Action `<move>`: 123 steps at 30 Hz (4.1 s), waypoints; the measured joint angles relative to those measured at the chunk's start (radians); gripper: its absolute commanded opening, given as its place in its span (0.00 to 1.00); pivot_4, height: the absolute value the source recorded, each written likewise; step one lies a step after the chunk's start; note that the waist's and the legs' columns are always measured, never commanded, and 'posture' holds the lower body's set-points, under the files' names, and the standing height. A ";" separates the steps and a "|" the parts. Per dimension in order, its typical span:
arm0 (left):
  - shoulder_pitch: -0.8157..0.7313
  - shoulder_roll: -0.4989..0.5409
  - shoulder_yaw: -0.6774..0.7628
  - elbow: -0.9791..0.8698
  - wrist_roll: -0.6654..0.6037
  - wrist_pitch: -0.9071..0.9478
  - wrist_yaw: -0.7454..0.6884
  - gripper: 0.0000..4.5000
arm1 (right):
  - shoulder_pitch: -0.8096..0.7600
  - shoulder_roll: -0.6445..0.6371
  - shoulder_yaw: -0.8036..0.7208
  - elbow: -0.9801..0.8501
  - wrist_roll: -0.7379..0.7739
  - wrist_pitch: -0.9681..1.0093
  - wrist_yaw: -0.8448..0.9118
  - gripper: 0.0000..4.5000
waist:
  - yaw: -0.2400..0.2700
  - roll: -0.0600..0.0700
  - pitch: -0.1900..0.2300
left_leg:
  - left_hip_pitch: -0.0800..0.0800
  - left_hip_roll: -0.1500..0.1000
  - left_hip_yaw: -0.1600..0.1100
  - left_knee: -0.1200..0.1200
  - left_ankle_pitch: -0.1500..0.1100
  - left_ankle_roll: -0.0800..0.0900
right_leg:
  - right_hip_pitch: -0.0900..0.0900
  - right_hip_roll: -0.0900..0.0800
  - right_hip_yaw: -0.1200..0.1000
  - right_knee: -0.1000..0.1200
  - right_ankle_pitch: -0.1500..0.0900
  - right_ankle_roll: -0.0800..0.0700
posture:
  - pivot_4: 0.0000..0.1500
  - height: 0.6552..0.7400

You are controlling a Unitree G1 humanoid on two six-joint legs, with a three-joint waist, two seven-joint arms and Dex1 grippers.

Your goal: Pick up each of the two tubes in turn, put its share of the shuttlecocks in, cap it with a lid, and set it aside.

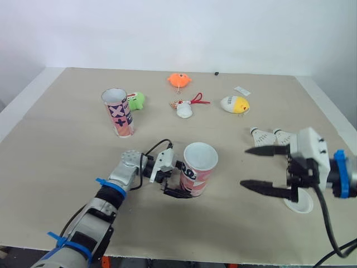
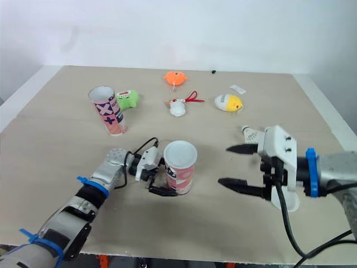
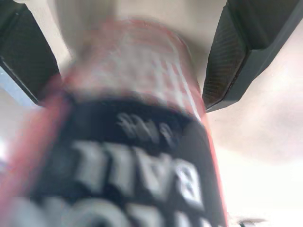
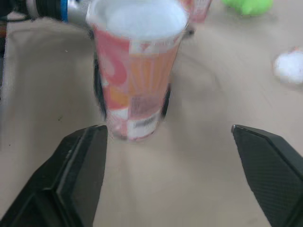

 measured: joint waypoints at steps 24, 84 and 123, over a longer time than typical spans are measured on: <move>0.257 0.377 0.298 -0.722 -0.414 0.503 0.086 1.00 | -0.029 0.247 0.469 0.139 -0.316 -0.247 -0.164 0.99 | 0.003 -0.003 0.003 | 0.001 0.000 0.000 0.000 0.000 -0.002 | 0.002 -0.005 0.000 0.001 -0.002 0.000 | 1.00 1.00; -0.165 -0.153 0.123 -0.400 -0.247 0.473 0.483 1.00 | -0.461 0.171 -0.109 1.100 -0.407 -0.275 -0.801 0.55 | -0.002 0.000 0.005 | 0.007 -0.003 0.010 -0.007 0.000 -0.003 | 0.004 0.001 0.009 0.000 0.000 0.003 | 1.00 1.00; -0.207 -0.222 0.158 -0.345 -0.228 0.473 0.564 1.00 | -0.384 0.243 -0.178 1.271 -0.292 -0.355 -0.751 0.98 | -0.003 0.002 0.005 | 0.009 -0.004 0.013 -0.007 0.000 -0.003 | 0.005 0.001 0.013 -0.001 0.002 0.007 | 1.00 1.00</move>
